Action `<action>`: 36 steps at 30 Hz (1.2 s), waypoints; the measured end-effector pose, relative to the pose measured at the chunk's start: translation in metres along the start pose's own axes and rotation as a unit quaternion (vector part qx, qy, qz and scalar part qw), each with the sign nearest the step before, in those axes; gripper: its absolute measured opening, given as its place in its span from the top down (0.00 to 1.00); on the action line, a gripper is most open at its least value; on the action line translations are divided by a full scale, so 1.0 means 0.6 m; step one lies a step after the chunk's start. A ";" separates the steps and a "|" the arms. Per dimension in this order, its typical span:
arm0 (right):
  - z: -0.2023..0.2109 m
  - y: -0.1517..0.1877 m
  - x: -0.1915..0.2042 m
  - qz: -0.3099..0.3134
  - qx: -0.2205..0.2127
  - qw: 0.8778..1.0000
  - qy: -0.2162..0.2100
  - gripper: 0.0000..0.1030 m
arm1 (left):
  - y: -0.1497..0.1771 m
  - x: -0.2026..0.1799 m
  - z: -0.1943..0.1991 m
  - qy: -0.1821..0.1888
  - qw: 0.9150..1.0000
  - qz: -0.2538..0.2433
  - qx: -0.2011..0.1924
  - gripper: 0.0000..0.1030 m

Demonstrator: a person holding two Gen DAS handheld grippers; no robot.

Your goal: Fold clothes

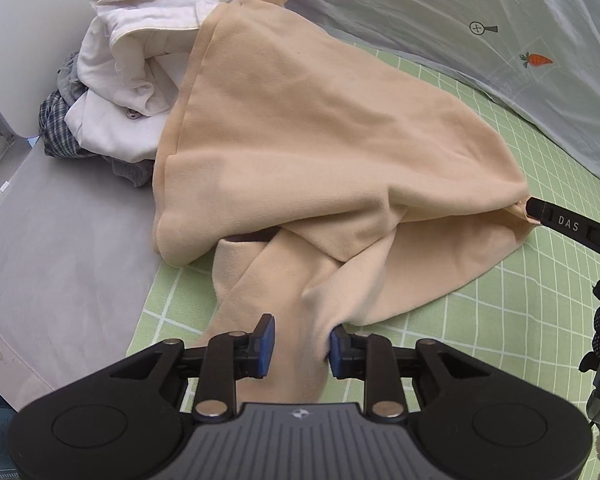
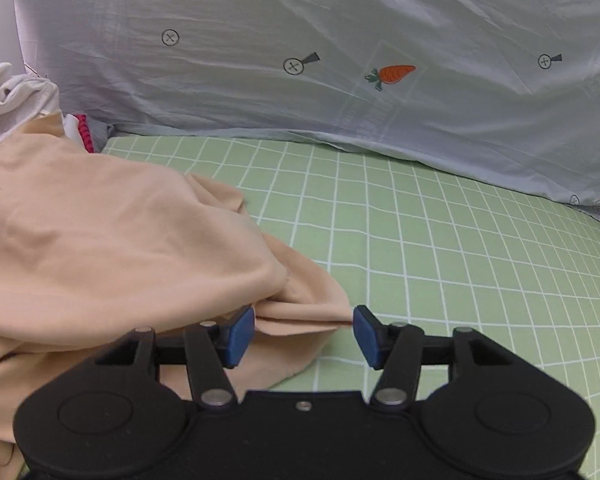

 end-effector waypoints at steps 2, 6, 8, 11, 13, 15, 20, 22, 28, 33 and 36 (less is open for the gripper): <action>-0.014 -0.015 0.027 0.010 -0.010 1.000 -0.024 0.32 | 0.002 0.007 0.006 -0.002 1.000 0.004 -0.005 0.69; -0.066 -0.035 0.059 0.006 0.005 0.999 -0.051 0.28 | 0.014 0.012 0.016 -0.008 1.000 0.009 -0.013 0.68; -0.092 -0.029 0.063 -0.001 0.023 0.999 -0.044 0.30 | 0.018 0.017 0.022 -0.012 1.000 0.012 -0.017 0.68; -0.101 -0.016 0.052 0.006 0.036 0.999 -0.034 0.89 | 0.020 0.028 0.027 -0.016 0.999 0.027 -0.017 0.68; -0.080 -0.009 0.034 -0.005 0.033 0.999 -0.042 0.95 | 0.021 0.035 0.028 -0.017 0.999 0.037 -0.016 0.68; -0.053 0.002 0.012 0.006 0.033 0.999 -0.027 0.96 | 0.019 0.039 0.025 -0.014 0.999 0.045 -0.014 0.68; -0.002 0.040 -0.074 -0.001 0.061 0.997 0.041 0.94 | 0.012 0.023 0.016 -0.004 0.999 0.041 -0.009 0.67; 0.013 0.043 -0.099 -0.010 0.065 0.996 0.055 0.87 | 0.011 0.009 0.010 -0.001 0.999 0.032 -0.006 0.67; 0.050 -0.027 -0.131 -0.068 -0.014 0.997 0.027 0.52 | -0.009 0.000 -0.006 -0.002 0.999 0.038 -0.004 0.65; -0.020 -0.095 -0.102 -0.050 -0.009 0.998 -0.042 0.44 | -0.048 0.016 -0.007 0.021 0.996 0.087 -0.013 0.54; -0.076 -0.124 -0.081 -0.047 0.011 0.996 -0.076 0.35 | -0.076 0.027 -0.002 0.046 0.991 0.119 -0.030 0.47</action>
Point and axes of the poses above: each gripper's, at about its wrist camera, not at the fingertips, and z roughly against the way its jaws point, x to its left, y to its underside, the point moved 6 cm from there along -z, roughly the way its jaws point, and after that the axes turned 12 degrees about -y, right-handed, at the moved point
